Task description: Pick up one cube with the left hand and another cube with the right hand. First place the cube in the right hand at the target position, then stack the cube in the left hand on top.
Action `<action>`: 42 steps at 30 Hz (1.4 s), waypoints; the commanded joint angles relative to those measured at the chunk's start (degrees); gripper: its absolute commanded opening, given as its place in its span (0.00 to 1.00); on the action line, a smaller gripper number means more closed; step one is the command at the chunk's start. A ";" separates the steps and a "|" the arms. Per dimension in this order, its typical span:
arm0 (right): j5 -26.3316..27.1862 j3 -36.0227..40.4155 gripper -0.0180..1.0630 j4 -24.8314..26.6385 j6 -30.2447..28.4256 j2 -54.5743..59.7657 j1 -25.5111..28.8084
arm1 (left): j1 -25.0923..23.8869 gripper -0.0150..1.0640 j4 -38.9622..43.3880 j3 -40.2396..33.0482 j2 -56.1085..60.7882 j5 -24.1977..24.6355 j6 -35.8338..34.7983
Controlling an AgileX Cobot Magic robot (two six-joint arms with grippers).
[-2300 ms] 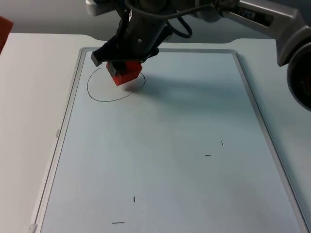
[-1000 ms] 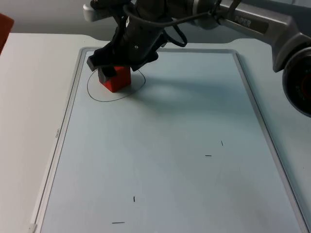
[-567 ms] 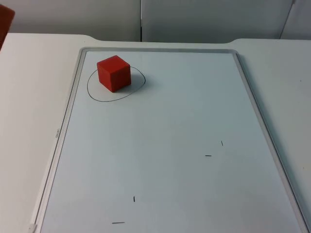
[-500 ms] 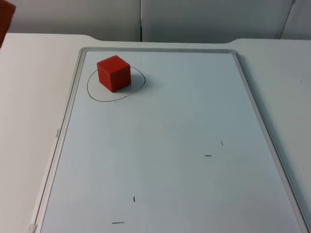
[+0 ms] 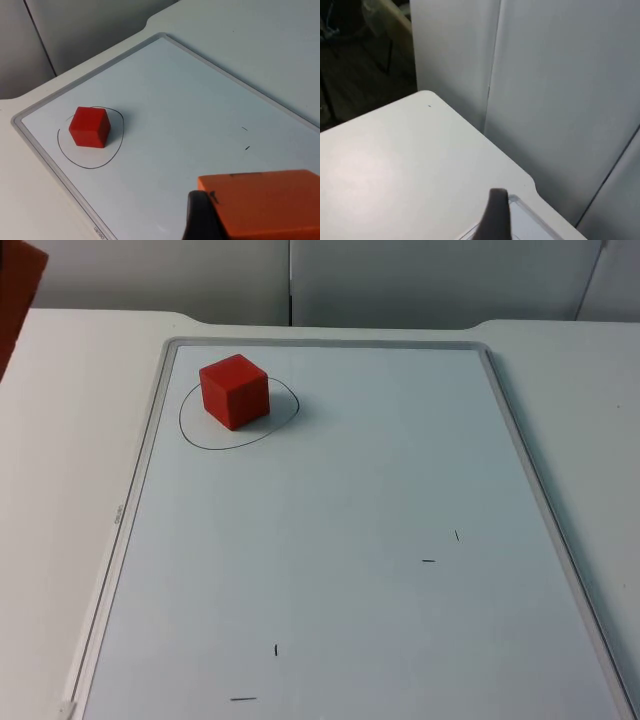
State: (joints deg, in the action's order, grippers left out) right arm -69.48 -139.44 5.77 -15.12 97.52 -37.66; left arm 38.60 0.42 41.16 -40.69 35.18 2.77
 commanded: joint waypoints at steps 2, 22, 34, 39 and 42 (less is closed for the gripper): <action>-0.49 6.69 0.67 -1.27 -0.28 -8.52 -2.41 | 0.48 0.17 -0.02 -0.08 -0.04 -0.89 -0.23; 16.59 79.40 0.67 -6.13 11.29 -71.79 -3.50 | 0.48 0.17 -1.40 -0.08 -0.04 -1.97 -0.23; 14.73 88.65 0.67 -11.02 16.72 -82.84 -3.50 | 0.48 0.17 -1.76 0.40 -8.94 -9.96 -0.33; 15.06 88.65 0.67 -11.95 16.72 -82.84 -3.50 | 0.37 0.17 0.73 5.42 -17.54 -11.02 -0.33; 15.50 88.65 0.67 -12.20 16.72 -82.84 -3.50 | 0.15 0.17 2.60 10.07 -23.34 -10.72 -0.33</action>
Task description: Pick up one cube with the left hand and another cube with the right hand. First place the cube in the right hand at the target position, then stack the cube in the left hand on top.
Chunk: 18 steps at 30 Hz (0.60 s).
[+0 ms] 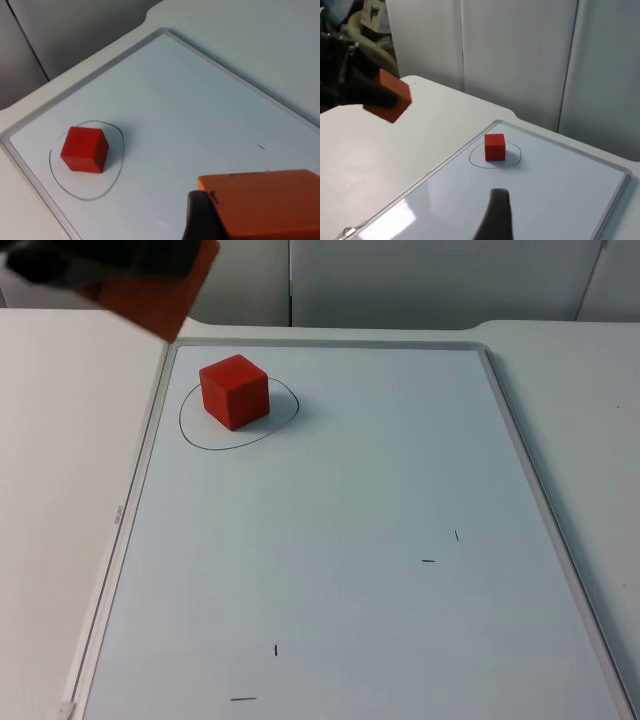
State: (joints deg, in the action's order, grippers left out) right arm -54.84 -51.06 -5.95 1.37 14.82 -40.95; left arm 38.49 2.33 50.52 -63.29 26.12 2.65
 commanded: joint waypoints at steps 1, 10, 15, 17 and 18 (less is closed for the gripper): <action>1.17 0.26 0.67 -0.47 0.22 -0.14 -0.21 | -0.87 0.16 1.09 5.22 -4.85 -0.88 -0.20; 1.27 0.26 0.67 -1.72 0.22 -0.14 -0.21 | -11.67 0.01 -1.36 29.50 -27.28 10.78 -0.07; 1.27 0.26 0.67 -1.72 0.22 -0.14 -0.21 | -15.12 0.01 -4.78 36.45 -34.50 14.36 0.03; 1.38 0.26 0.67 -2.20 0.22 -0.14 -0.21 | -16.12 0.01 -6.60 40.46 -39.40 16.94 0.45; 1.49 0.26 0.67 -3.06 1.29 -0.14 -0.21 | -16.11 0.01 -6.88 41.93 -41.27 17.93 0.65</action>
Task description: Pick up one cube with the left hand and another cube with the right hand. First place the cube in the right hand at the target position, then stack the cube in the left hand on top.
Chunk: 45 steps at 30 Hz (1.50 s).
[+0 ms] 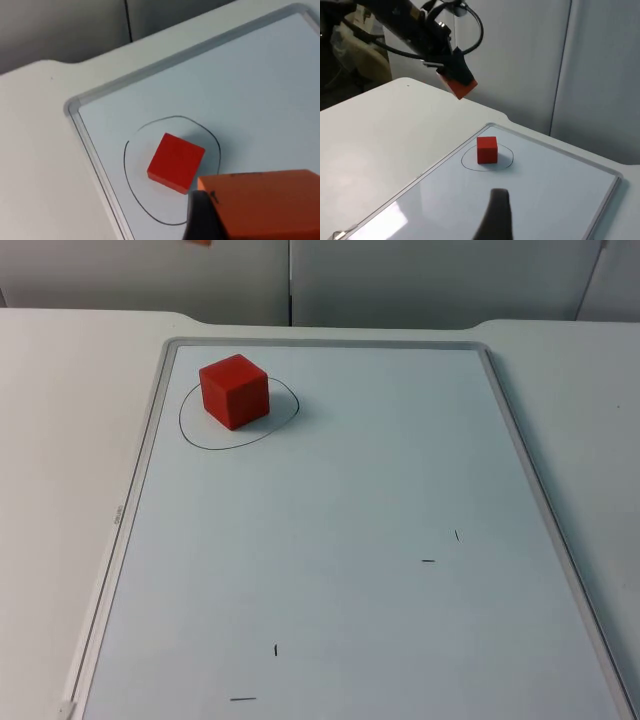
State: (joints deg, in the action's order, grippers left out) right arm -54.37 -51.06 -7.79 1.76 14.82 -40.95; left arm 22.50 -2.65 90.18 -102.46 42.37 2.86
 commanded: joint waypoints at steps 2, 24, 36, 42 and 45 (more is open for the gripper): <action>1.12 0.26 0.67 -2.72 2.42 -0.14 -0.21 | -0.12 0.01 -2.13 3.69 -3.93 2.43 0.43; 3.46 -5.75 0.67 -16.16 6.82 21.92 -0.21 | 5.93 0.01 -12.79 14.62 -13.56 5.66 9.23; 9.92 -17.07 0.64 -7.03 0.76 33.16 -0.21 | -0.60 0.01 -11.75 14.62 -22.74 4.86 8.41; 12.57 -17.27 0.64 -3.79 -0.72 34.54 -0.21 | -3.71 0.01 -11.50 15.36 -26.10 2.41 8.68; 13.55 -17.27 0.64 -3.79 -0.72 34.68 -0.21 | -4.08 0.01 -11.09 18.98 -28.69 4.13 8.78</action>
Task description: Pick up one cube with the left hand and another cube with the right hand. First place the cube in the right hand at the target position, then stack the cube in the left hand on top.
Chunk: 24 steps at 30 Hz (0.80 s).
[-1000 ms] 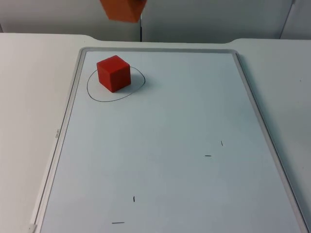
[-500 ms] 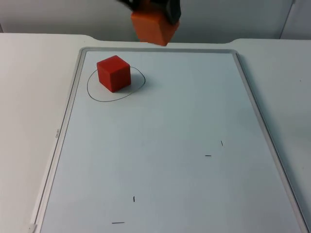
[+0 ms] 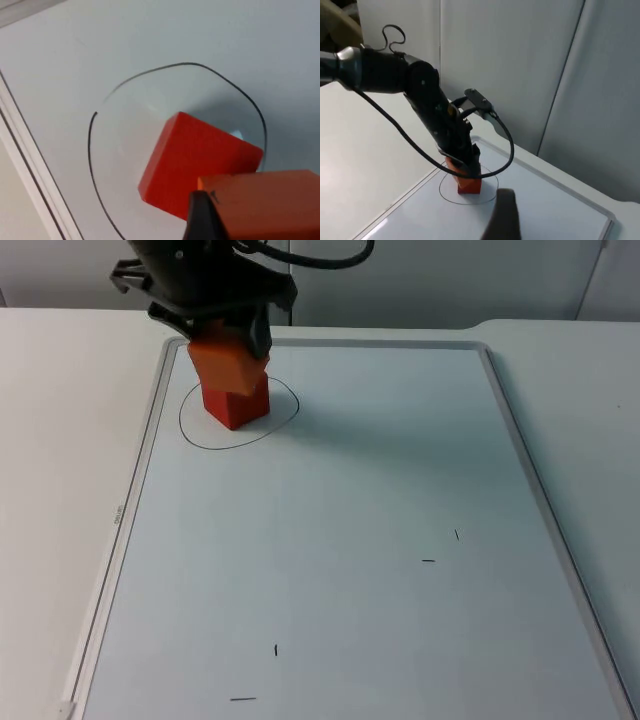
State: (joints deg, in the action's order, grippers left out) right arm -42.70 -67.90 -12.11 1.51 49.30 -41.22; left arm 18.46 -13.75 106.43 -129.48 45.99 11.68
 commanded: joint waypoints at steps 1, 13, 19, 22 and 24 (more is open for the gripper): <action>2.11 -0.42 0.64 0.76 -0.37 0.19 0.06 | -0.04 0.01 0.86 4.41 -2.62 1.62 -0.04; 1.64 -0.42 0.64 1.70 -0.21 0.19 0.06 | -0.04 0.01 7.45 19.61 -9.78 12.93 -1.35; 1.64 -0.42 0.64 1.70 -0.21 0.19 0.06 | -0.04 0.01 7.43 19.61 -10.20 12.93 -1.12; 1.77 -0.42 0.64 1.70 -0.21 0.19 0.06 | -0.04 0.01 7.43 19.61 -10.61 12.93 -1.12; 1.77 -0.42 0.64 1.70 -0.21 0.19 0.06 | -0.04 0.01 7.43 19.61 -10.96 12.63 -0.83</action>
State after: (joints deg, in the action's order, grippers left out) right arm -41.50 -67.90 -10.66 1.42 49.30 -41.22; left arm 18.44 -6.34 125.53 -139.90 58.62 10.56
